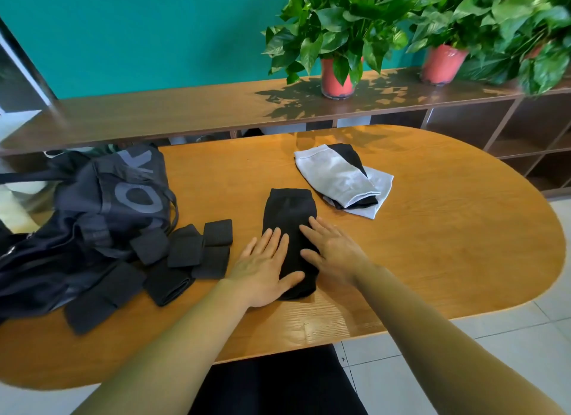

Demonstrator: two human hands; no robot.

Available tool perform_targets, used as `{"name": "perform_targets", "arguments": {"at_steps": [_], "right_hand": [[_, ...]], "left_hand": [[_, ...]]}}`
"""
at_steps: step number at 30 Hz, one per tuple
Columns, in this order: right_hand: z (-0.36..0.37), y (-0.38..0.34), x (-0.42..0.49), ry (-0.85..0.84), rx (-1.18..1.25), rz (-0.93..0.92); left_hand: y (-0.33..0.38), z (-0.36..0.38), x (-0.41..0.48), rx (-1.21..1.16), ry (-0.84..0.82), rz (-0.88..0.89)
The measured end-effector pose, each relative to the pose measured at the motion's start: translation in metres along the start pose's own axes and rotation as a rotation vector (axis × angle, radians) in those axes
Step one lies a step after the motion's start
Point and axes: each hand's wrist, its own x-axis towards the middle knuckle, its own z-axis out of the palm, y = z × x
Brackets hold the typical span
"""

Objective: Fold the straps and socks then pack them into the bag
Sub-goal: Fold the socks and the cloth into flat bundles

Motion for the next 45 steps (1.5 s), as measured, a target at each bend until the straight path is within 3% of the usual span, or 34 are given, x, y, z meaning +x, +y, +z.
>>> {"name": "perform_targets", "arguments": {"at_steps": [4, 8, 11, 15, 19, 25, 37, 42, 45], "right_hand": [[0.015, 0.008, -0.010, -0.062, -0.144, -0.020], [0.007, 0.004, -0.020, 0.044, 0.019, -0.047], [-0.004, -0.001, -0.011, 0.180, 0.095, -0.092], [-0.010, 0.001, 0.010, 0.184, -0.070, -0.147], [-0.006, 0.001, 0.029, 0.128, -0.166, -0.186], [0.013, 0.002, 0.054, -0.127, -0.209, -0.178], [0.004, 0.016, 0.076, -0.121, -0.266, -0.052], [-0.001, 0.002, 0.042, 0.014, -0.160, -0.044], [0.006, -0.019, 0.005, 0.027, -0.130, 0.021]], "left_hand": [[0.012, 0.009, -0.015, 0.006, -0.035, -0.013], [0.012, -0.001, -0.021, 0.017, 0.068, 0.020], [0.001, -0.008, -0.014, 0.037, 0.237, 0.142], [-0.012, -0.005, -0.009, 0.062, 0.177, 0.316], [-0.016, 0.001, -0.005, 0.052, 0.163, 0.252], [-0.012, 0.007, -0.006, 0.098, 0.116, 0.243], [-0.014, 0.012, -0.016, 0.156, 0.104, 0.357], [-0.016, 0.007, -0.016, -0.102, 0.209, 0.193], [-0.011, 0.015, -0.017, -0.069, 0.227, 0.101]]}}
